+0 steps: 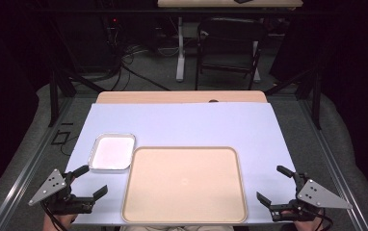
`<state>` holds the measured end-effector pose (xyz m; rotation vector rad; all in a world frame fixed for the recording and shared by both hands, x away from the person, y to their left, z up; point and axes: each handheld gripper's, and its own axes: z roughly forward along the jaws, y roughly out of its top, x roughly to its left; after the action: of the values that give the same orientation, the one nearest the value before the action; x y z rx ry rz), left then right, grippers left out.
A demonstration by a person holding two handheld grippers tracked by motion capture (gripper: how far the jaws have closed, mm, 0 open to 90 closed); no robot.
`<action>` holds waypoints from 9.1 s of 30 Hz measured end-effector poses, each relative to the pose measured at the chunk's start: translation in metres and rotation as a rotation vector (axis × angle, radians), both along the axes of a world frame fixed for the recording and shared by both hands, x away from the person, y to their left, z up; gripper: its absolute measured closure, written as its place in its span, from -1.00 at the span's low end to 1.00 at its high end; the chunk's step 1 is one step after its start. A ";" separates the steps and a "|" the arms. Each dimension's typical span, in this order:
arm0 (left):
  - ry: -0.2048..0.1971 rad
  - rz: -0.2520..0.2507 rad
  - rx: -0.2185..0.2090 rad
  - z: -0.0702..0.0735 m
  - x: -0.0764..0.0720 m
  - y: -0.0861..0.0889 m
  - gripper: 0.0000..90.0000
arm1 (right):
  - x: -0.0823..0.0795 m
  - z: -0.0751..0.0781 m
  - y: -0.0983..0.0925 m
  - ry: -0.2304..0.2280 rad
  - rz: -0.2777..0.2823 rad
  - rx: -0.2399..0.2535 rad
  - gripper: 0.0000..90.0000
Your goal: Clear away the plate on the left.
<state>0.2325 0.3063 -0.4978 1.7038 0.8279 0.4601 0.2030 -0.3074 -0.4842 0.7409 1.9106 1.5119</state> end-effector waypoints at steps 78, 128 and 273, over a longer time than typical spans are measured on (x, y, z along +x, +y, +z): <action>0.329 0.284 -0.019 -0.025 0.129 0.040 -0.90 | 0.005 -0.002 0.003 0.033 -0.007 -0.054 -0.95; 0.469 0.470 0.186 -0.062 0.151 0.043 0.73 | 0.005 -0.003 0.004 0.038 -0.008 -0.065 -0.91; 0.208 0.186 -0.150 0.011 0.085 -0.090 0.95 | 0.024 -0.006 0.026 0.168 -0.007 -0.100 -1.00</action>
<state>0.3172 0.2164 -0.4870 1.5594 1.1502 0.3403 0.2266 -0.2809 -0.4902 0.8517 2.0878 1.3767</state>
